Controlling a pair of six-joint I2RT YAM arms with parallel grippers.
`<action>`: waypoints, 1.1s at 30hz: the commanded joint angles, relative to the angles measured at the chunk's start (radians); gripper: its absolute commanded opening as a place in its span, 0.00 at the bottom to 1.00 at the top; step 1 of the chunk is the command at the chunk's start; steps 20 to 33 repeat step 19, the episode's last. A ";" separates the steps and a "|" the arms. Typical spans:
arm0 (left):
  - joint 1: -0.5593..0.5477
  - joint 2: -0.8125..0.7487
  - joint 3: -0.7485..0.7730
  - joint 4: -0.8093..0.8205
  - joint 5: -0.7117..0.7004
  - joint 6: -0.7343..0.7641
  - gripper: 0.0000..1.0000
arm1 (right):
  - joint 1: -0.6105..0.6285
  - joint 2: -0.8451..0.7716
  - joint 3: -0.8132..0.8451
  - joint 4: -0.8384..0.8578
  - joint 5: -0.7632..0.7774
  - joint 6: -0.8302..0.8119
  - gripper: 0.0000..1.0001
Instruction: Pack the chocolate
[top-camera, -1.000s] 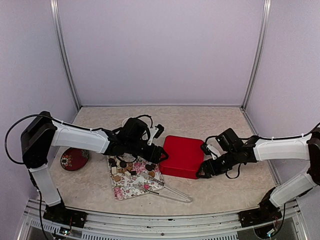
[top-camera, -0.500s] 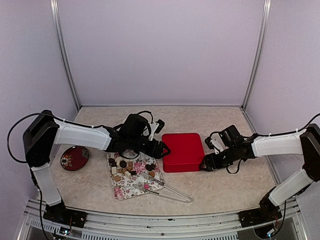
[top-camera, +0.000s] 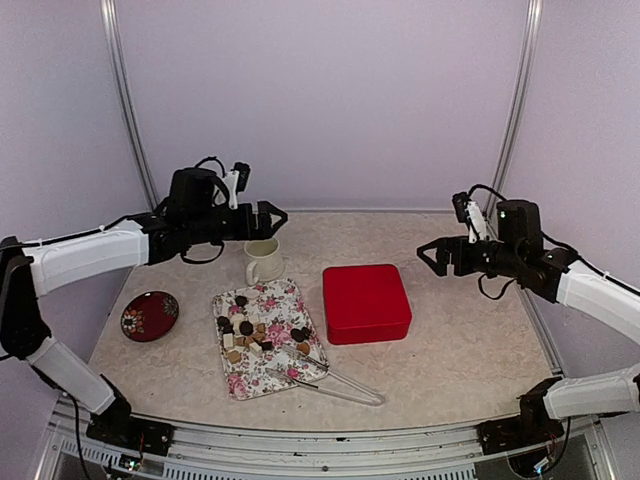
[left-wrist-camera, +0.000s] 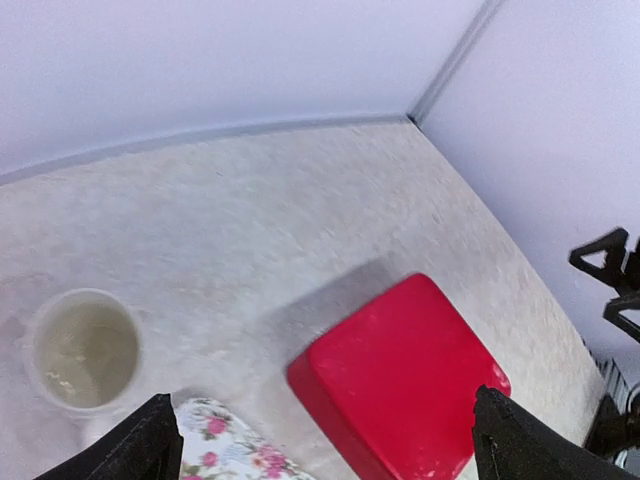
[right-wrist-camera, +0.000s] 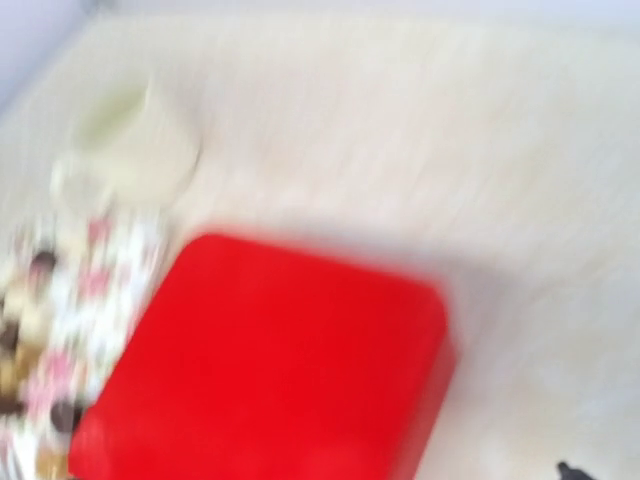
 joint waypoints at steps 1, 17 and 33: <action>0.137 -0.167 -0.104 -0.031 -0.072 -0.086 0.99 | -0.055 -0.093 -0.005 0.084 0.128 0.036 1.00; 0.371 -0.504 -0.456 -0.089 -0.199 -0.174 0.99 | -0.152 -0.153 -0.257 0.259 0.154 0.150 1.00; 0.370 -0.521 -0.469 -0.077 -0.198 -0.179 0.99 | -0.153 -0.164 -0.273 0.288 0.146 0.147 1.00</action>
